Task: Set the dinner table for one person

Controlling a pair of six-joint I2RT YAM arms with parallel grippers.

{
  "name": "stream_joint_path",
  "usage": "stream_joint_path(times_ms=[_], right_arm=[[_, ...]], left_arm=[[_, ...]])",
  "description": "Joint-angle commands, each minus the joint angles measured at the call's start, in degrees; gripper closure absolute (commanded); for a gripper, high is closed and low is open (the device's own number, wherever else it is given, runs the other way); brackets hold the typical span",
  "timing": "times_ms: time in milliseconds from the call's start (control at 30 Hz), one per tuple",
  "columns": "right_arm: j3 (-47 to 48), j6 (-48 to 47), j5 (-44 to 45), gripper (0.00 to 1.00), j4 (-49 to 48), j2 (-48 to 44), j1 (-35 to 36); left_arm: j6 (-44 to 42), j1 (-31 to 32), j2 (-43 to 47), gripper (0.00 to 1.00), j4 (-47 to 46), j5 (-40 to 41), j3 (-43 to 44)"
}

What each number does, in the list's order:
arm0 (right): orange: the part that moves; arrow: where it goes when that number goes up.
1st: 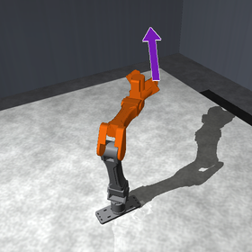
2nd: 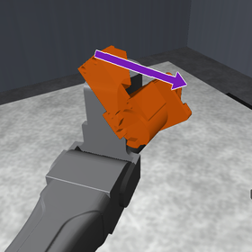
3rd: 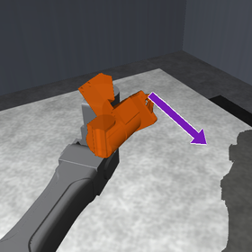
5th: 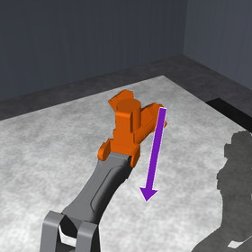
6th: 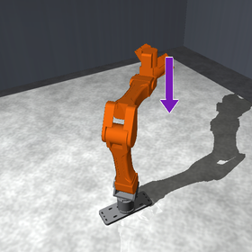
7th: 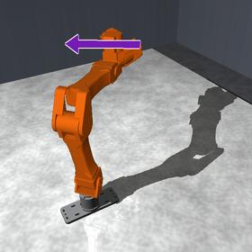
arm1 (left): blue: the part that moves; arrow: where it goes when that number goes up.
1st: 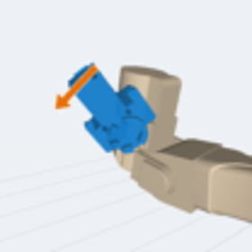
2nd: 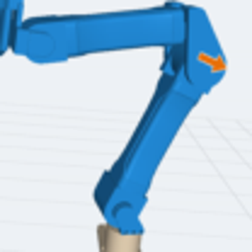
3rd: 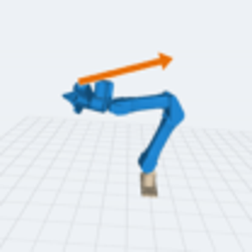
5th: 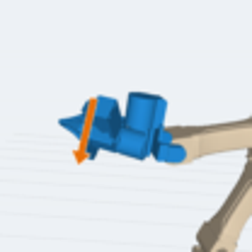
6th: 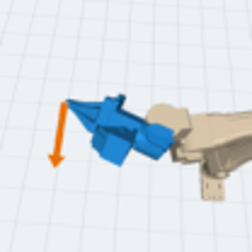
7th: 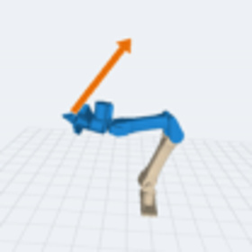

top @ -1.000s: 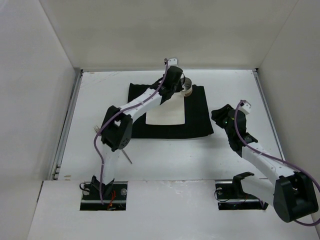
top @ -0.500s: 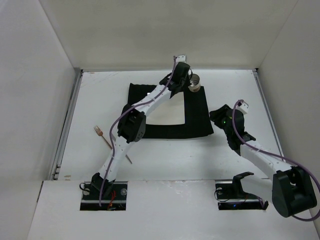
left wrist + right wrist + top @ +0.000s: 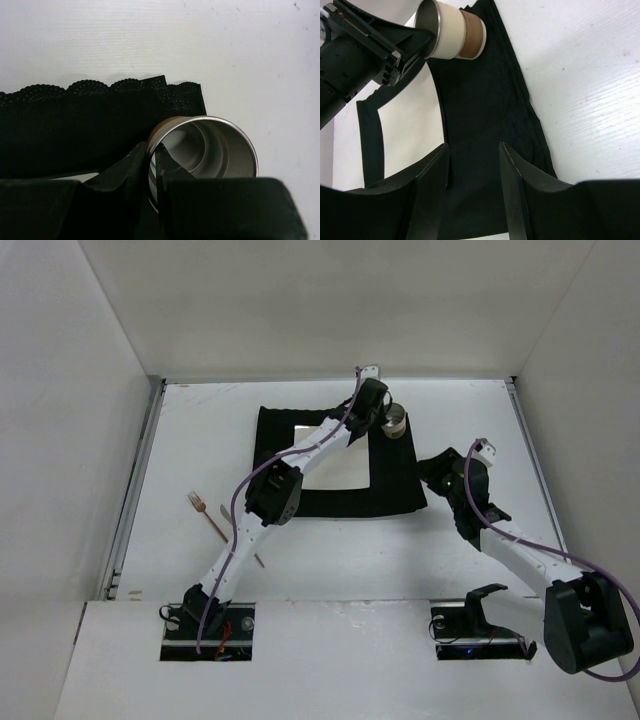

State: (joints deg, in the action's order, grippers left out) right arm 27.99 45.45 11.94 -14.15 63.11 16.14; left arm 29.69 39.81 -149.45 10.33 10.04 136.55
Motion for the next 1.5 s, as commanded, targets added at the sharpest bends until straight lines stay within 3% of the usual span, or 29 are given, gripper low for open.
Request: stream_joint_path(times_ms=[0,333,533,700,867,1067,1200,1267,1333,1467], right_arm=[[0.23,0.52,-0.87,0.50,-3.34,-0.18,0.16],[-0.30,0.78,-1.31,0.50,-3.51,-0.97,0.16],[-0.21,0.78,-1.14,0.50,-3.51,-0.62,0.16],[-0.30,0.78,-1.31,0.50,-3.95,-0.88,0.16],[-0.65,0.78,-1.31,0.50,-4.30,-1.50,0.16],[-0.83,0.78,-1.22,0.55,-4.92,-0.98,0.16],[-0.30,0.25,-1.31,0.75,-4.92,-0.10,0.25],[0.14,0.08,-1.75,0.82,-4.75,0.26,0.60],[0.31,-0.01,-2.45,0.84,-4.92,0.43,1.21],[0.66,-0.45,-1.93,0.84,-4.92,1.22,2.09]], left_arm=[[0.54,0.40,0.82,0.86,-1.62,-1.34,2.93],[1.33,0.31,2.66,0.67,-4.17,-1.52,0.57],[0.63,0.31,12.14,0.54,-10.93,-1.25,-9.01],[0.02,-0.74,23.73,0.51,-14.36,-0.90,-16.82],[-0.42,-1.98,39.20,0.51,-20.07,1.64,-33.77],[0.45,-2.24,61.34,0.59,-23.25,11.29,-66.35],[3.17,-1.54,75.68,0.74,-13.53,20.96,-83.79],[6.50,-1.62,83.32,0.86,-0.46,24.83,-88.81],[9.67,-1.36,88.25,0.91,10.09,26.95,-91.80],[19.15,0.30,94.68,0.90,24.45,26.96,-97.95]])
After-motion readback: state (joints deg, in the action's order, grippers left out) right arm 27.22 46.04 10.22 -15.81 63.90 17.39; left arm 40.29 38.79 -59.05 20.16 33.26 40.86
